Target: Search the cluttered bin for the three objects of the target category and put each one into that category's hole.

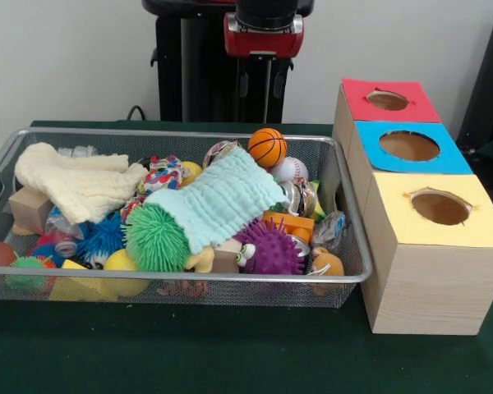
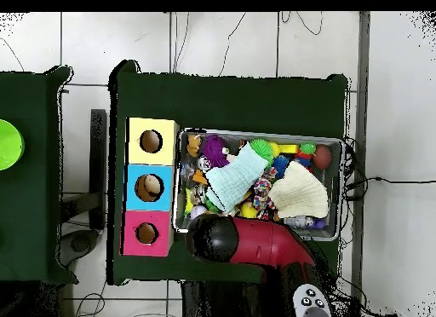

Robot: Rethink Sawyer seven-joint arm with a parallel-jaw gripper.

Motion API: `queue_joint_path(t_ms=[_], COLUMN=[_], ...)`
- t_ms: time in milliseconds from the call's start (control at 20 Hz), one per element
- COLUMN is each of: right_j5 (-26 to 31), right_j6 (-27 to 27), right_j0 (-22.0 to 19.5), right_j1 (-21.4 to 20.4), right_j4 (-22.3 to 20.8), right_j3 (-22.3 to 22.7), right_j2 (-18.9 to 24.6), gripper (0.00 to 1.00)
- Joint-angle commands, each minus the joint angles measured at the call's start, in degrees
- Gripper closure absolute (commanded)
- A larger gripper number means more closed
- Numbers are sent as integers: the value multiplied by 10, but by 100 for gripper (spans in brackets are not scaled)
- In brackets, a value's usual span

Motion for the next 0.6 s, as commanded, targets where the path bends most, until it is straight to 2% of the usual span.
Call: queue_joint_path(t_ms=[50,400,600], right_j5=[-53,-34,-28], right_j6=[0,-9,-14], right_j0=[-53,-66,-68], right_j1=[-27,-13,7], right_j4=[-11,-24,-42], right_j3=[43,17,-14], right_j2=[62,72,71], gripper=[0,0,0])
